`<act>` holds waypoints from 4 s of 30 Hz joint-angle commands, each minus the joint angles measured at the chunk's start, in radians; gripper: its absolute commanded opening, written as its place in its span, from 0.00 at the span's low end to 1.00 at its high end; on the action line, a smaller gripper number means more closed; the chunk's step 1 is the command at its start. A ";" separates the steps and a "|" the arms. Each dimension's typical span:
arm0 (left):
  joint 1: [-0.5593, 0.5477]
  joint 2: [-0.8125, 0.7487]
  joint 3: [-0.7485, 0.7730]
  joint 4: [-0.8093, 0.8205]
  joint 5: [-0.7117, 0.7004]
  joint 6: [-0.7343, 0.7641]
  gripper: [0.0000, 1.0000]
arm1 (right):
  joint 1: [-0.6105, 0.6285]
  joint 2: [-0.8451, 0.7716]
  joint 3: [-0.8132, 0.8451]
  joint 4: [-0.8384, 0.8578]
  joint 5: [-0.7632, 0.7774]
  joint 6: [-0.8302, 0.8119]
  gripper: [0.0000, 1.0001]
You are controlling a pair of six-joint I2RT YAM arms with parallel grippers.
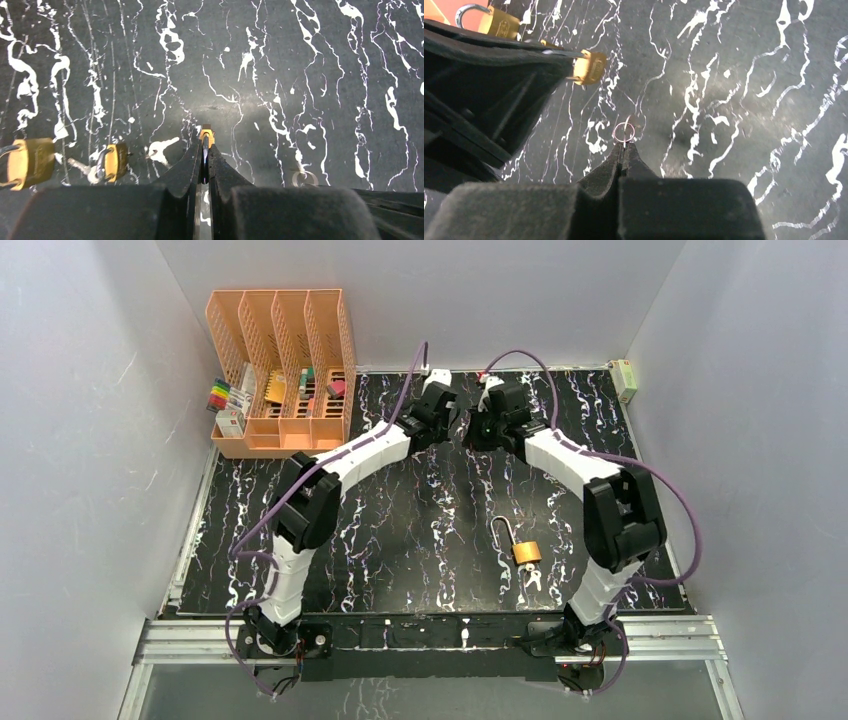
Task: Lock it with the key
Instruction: Place the key at the center of the board, then place the lock at the center of the board, then pick up the lock from the center of the board.
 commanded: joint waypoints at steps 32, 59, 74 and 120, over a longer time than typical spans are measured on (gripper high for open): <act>0.050 0.126 0.047 -0.046 0.007 -0.071 0.00 | 0.008 0.299 0.015 0.340 -0.129 0.145 0.35; 0.049 0.106 0.150 -0.241 0.097 -0.083 0.00 | -0.033 -0.394 -0.384 -0.058 0.183 0.044 0.98; 0.050 0.109 0.202 -0.285 0.103 -0.088 0.59 | -0.007 -0.630 -0.620 -0.325 0.292 0.187 0.99; 0.050 -0.367 -0.044 -0.315 0.187 -0.030 0.87 | 0.197 -0.454 -0.701 -0.383 0.440 0.493 0.65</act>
